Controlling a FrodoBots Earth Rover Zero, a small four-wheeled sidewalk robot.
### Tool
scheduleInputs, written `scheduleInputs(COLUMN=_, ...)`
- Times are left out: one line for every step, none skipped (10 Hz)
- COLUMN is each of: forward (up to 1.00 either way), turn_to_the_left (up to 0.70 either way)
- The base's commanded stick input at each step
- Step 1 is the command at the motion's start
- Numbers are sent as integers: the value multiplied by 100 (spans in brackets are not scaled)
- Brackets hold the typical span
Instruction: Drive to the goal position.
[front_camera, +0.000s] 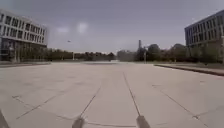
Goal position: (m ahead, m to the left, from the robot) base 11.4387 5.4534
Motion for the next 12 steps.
scheduleInputs(forward=70, turn_to_the_left=1)
scheduleInputs(forward=70, turn_to_the_left=1)
scheduleInputs(forward=70, turn_to_the_left=1)
scheduleInputs(forward=70, turn_to_the_left=1)
scheduleInputs(forward=70, turn_to_the_left=1)
scheduleInputs(forward=70, turn_to_the_left=1)
scheduleInputs(forward=70, turn_to_the_left=1)
scheduleInputs(forward=70, turn_to_the_left=1)
scheduleInputs(forward=70, turn_to_the_left=1)
scheduleInputs(forward=70, turn_to_the_left=1)
scheduleInputs(forward=70, turn_to_the_left=1)
scheduleInputs(forward=70, turn_to_the_left=1)
